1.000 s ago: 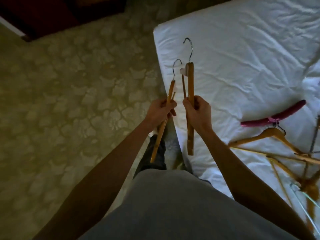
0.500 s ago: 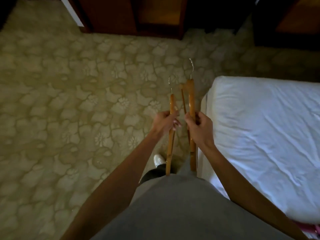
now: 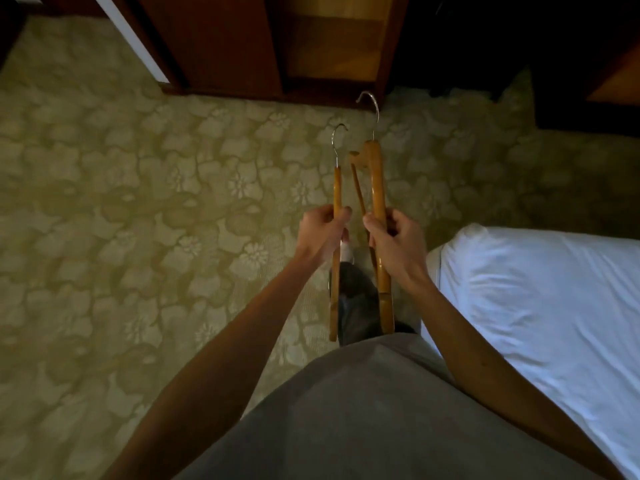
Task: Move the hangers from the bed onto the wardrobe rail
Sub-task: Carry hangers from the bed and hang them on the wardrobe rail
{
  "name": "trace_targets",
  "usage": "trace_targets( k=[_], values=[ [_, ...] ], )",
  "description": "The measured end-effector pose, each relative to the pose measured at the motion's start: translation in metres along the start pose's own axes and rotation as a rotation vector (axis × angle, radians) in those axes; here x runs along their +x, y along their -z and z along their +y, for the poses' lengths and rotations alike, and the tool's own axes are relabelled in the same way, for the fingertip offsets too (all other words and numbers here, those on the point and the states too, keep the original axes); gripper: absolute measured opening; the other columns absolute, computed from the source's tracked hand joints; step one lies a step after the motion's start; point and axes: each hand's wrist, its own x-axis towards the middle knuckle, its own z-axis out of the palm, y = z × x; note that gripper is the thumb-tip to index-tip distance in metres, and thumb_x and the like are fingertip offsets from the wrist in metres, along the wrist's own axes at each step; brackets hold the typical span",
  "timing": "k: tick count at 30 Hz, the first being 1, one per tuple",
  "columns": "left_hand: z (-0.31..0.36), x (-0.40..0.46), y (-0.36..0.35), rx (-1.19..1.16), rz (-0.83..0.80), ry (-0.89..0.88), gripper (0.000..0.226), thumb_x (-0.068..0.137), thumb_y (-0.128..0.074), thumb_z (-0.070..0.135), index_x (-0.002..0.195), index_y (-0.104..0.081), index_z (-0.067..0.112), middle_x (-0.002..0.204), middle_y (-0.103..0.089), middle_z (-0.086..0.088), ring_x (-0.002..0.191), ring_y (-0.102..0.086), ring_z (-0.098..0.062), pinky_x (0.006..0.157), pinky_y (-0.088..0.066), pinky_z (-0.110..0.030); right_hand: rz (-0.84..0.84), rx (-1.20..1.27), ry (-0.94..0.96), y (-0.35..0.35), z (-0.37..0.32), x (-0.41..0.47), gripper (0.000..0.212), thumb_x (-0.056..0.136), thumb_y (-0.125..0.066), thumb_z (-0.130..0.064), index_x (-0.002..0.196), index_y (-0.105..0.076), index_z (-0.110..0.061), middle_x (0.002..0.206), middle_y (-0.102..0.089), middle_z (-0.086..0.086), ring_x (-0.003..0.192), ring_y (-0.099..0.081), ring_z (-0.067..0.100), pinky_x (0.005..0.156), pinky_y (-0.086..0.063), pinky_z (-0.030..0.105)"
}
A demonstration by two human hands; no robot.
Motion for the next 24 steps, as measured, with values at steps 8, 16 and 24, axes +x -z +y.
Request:
trace_targets(
  k=[8,16,24],
  values=[
    [0.123,0.183,0.048,-0.013,0.045,-0.072,0.024,0.097,-0.059,0.028,0.084,-0.068,0.009,0.062,-0.062,0.001,0.051,-0.056,-0.004,0.048,-0.046,-0.017,-0.009,0.07,0.033,-0.016,-0.12,0.206,0.021,0.096,-0.064,-0.032,0.09,-0.066,-0.012,0.071,-0.061,0.005,0.057,-0.054,0.011,0.05,-0.048,0.019],
    [0.21,0.324,0.098,-0.031,0.12,-0.124,0.031,0.097,-0.058,0.028,0.087,-0.069,0.001,0.063,-0.063,-0.002,0.051,-0.055,-0.007,0.047,-0.045,-0.018,0.013,0.057,0.109,-0.053,-0.219,0.346,0.022,0.095,-0.064,-0.033,0.094,-0.068,-0.011,0.074,-0.064,0.016,0.058,-0.055,0.016,0.05,-0.047,0.022],
    [0.276,0.494,0.156,-0.088,0.097,-0.215,0.026,0.097,-0.059,0.028,0.088,-0.073,0.008,0.063,-0.065,0.002,0.055,-0.06,-0.007,0.051,-0.049,-0.022,0.01,0.033,0.176,-0.115,-0.308,0.499,0.02,0.095,-0.066,-0.032,0.091,-0.069,-0.012,0.074,-0.065,0.018,0.059,-0.058,0.019,0.055,-0.051,0.035]
  ],
)
